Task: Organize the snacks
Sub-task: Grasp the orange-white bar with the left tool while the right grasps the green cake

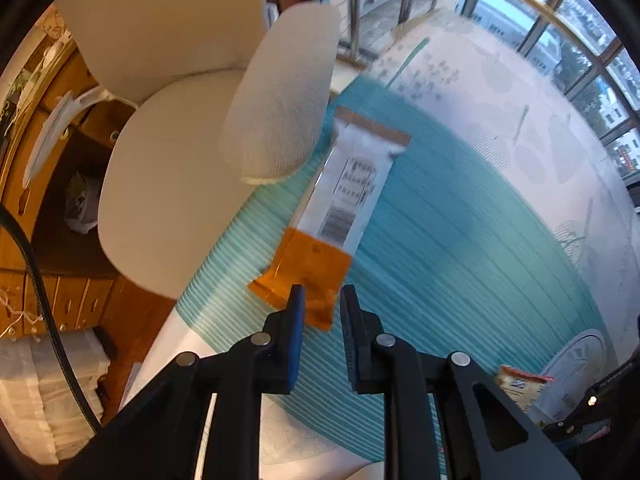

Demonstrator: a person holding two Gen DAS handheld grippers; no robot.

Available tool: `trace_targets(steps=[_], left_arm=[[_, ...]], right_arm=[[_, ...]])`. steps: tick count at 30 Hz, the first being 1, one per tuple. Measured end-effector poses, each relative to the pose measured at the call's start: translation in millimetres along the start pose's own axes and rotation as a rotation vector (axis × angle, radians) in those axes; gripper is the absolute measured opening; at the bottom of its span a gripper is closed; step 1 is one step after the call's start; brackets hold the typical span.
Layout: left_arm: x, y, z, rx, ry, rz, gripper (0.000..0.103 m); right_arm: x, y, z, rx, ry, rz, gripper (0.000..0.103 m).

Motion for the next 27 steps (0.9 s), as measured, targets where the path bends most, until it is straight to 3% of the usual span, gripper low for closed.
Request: trace_targets(steps=[6, 24, 27], left_arm=[[-13, -1, -8, -0.006, -0.048, -0.018, 0.055], [-25, -8, 24, -0.042, -0.029, -0.066, 0.057], [-25, -9, 23, -0.026, -0.032, -0.061, 0.049]], right_arm=[[11, -3, -4, -0.002, -0.008, 0.036, 0.002], [28, -14, -19, 0.013, -0.031, 0.13, 0.002], [27, -14, -20, 0.026, -0.049, 0.126, 0.002]])
Point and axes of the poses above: each gripper's, at about its wrist camera, not at the fingertips, and z roughly the way its jaws point, y to its left, x to its underside, the point moved 8 cm from there along z, roughly the way its jaws point, and after that the axes turned 9 degrees about -x, right-handed, at the moved point
